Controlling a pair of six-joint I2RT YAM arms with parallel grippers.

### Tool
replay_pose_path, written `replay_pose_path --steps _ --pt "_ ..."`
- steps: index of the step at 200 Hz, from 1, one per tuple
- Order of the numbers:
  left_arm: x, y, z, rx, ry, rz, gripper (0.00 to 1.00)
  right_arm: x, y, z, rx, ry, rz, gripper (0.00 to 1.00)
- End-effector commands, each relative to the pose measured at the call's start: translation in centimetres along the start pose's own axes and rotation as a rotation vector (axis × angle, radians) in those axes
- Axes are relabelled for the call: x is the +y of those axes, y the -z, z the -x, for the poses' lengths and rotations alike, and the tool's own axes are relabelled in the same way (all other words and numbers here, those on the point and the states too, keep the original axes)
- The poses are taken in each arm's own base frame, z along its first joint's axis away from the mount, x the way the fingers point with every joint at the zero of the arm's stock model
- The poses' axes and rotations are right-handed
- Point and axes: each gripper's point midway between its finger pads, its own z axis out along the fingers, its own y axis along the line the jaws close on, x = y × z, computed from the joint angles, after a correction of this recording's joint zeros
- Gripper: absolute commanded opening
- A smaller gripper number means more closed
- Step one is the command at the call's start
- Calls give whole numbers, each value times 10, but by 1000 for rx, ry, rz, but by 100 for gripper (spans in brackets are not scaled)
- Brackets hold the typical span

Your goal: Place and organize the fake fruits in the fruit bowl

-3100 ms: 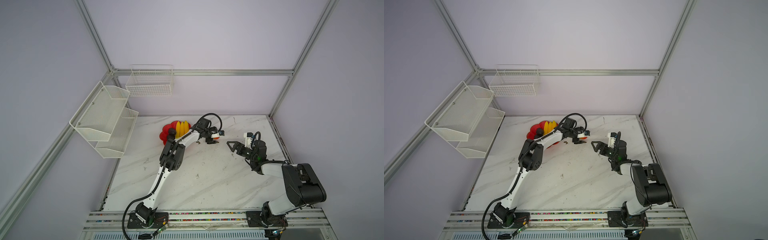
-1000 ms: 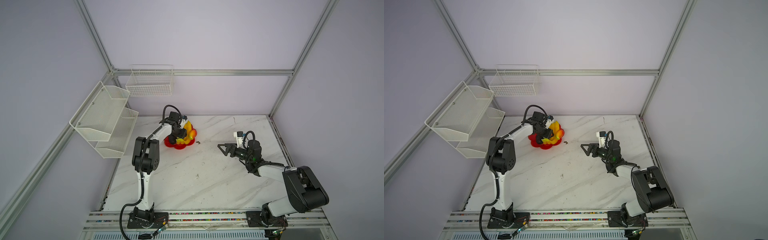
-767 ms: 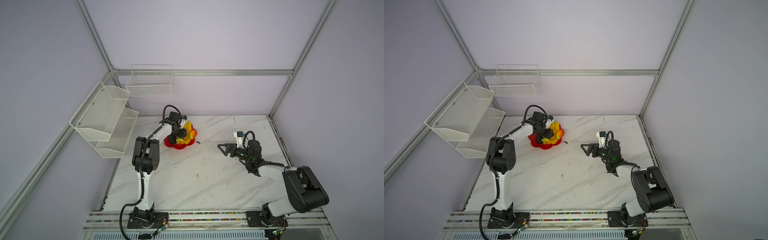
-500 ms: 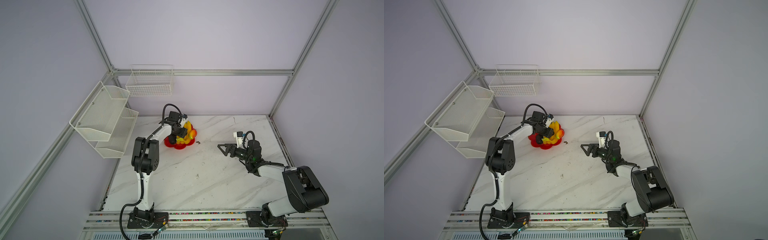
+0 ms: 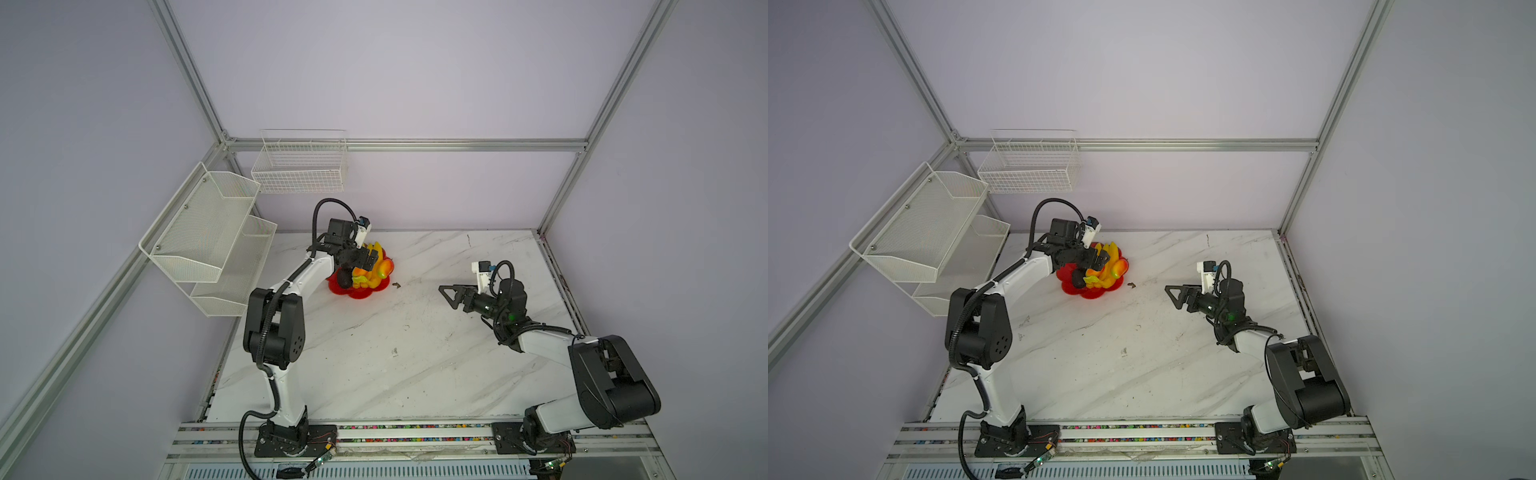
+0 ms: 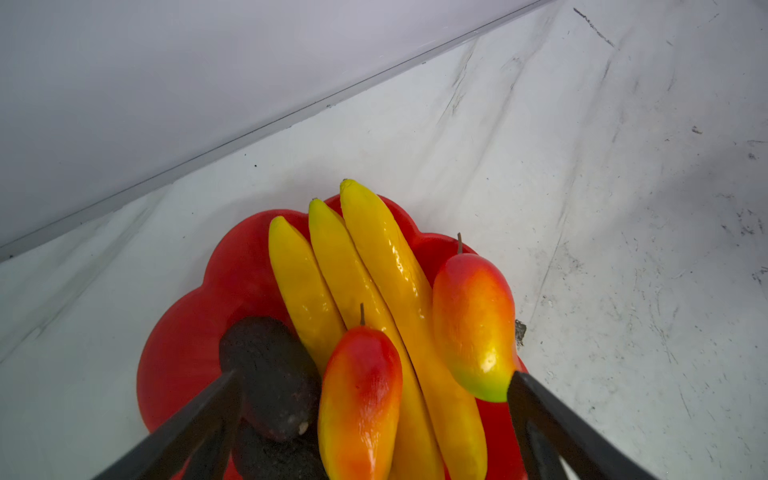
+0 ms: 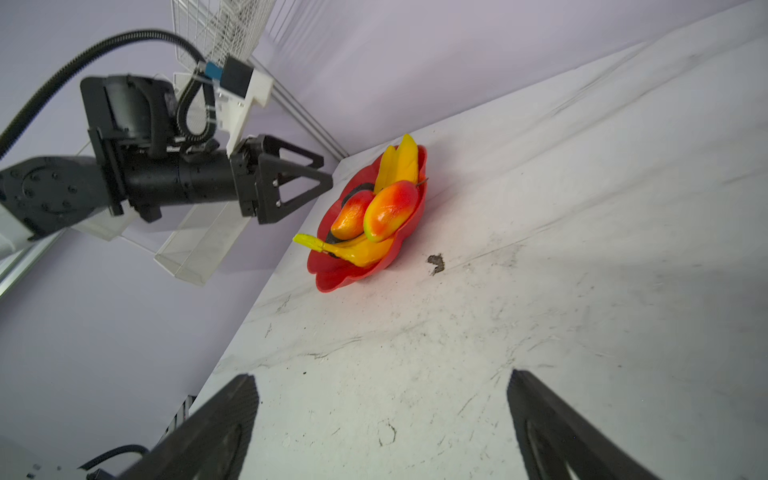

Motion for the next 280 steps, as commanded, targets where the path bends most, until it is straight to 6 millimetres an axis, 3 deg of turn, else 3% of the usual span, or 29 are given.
replay_pose_path --steps 1,15,28,32,50,73,84,90,106,127,140,158,171,184,205,218,230,257,280 --pt "10 42 10 -143 102 103 100 -29 38 38 -191 0 -167 97" --pt "25 71 -4 -231 164 226 100 -46 63 52 -301 10 -299 97" --pt "42 97 -26 -305 199 366 100 -49 87 65 -403 60 -385 97" --pt "48 113 -30 -345 211 420 100 -49 93 67 -428 79 -408 97" --pt "72 138 -86 -373 259 640 100 -60 125 77 -554 125 -550 97" --pt "90 153 -150 -347 288 837 100 -87 175 83 -749 50 -788 97" --pt "93 149 -171 -331 286 858 100 -87 188 89 -818 67 -824 97" --pt "95 147 -172 -345 280 852 100 -87 191 92 -836 97 -837 97" --pt "96 139 -163 -362 294 802 100 -98 182 95 -732 286 -946 97" --pt "99 127 -149 -441 342 722 100 -131 168 79 -628 263 -1043 98" --pt "104 117 -138 -433 305 706 100 -128 160 79 -661 316 -982 97" --pt "100 98 -140 -357 245 662 100 -125 134 82 -619 409 -886 97" --pt "92 97 -144 -367 238 613 100 -122 123 84 -629 439 -824 97" --pt "82 111 -136 -443 229 565 100 -123 103 83 -577 507 -773 97" --pt "87 120 -137 -489 248 562 100 -150 79 67 -499 514 -759 97" --pt "81 119 -134 -485 258 506 100 -150 67 66 -461 520 -716 97" --pt "68 115 -131 -480 213 444 100 -158 63 70 -440 520 -748 97" --pt "78 115 -136 -491 255 475 100 -162 64 72 -440 510 -774 97" --pt "64 117 -134 -512 207 413 100 -162 61 71 -428 514 -771 97"
